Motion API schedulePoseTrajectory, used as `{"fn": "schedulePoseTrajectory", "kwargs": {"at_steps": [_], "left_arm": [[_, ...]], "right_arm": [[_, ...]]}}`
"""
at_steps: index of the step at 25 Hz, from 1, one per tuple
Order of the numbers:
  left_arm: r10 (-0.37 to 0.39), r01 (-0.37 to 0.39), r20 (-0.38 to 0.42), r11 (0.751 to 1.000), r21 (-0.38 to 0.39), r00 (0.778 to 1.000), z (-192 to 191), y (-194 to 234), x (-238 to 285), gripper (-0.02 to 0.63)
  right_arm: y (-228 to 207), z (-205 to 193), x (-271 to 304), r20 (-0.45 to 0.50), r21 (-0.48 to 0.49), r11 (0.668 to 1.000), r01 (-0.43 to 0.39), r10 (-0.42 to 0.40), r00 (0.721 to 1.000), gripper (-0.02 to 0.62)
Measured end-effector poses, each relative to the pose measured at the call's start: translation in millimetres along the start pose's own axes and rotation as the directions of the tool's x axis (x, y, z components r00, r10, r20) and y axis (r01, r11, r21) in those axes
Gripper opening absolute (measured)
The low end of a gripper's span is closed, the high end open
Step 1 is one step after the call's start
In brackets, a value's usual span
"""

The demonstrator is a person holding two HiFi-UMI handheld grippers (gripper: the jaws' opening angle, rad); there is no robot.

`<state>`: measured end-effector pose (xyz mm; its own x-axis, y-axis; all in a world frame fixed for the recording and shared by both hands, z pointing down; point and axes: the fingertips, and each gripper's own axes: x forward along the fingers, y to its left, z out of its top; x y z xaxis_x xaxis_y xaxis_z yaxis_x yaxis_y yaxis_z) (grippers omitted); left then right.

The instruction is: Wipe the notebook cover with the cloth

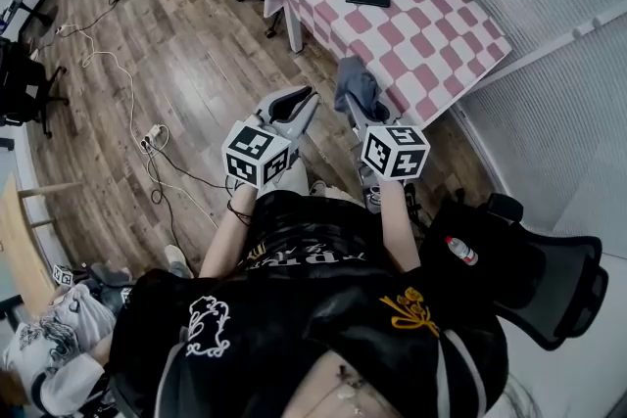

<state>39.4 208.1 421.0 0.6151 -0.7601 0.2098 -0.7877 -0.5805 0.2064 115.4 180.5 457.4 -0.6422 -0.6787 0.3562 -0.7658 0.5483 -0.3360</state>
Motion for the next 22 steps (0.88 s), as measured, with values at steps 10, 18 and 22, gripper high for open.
{"fn": "schedulePoseTrajectory", "kwargs": {"at_steps": [10,18,22], "left_arm": [[-0.046,0.046,-0.008,0.999,-0.023,0.999,4,49,46,0.061],[-0.101,0.100,-0.023,0.995,-0.023,0.995,34,129,105,0.061],[-0.121,0.119,-0.027,0.992,-0.049,0.992,49,176,128,0.063]], "right_arm": [[-24,11,48,-0.025,0.007,0.999,0.031,-0.031,0.999,0.087],[-57,55,128,-0.039,0.023,0.995,0.092,-0.091,0.995,0.087],[-67,75,172,-0.058,0.028,0.993,0.114,-0.112,0.992,0.087]]}}
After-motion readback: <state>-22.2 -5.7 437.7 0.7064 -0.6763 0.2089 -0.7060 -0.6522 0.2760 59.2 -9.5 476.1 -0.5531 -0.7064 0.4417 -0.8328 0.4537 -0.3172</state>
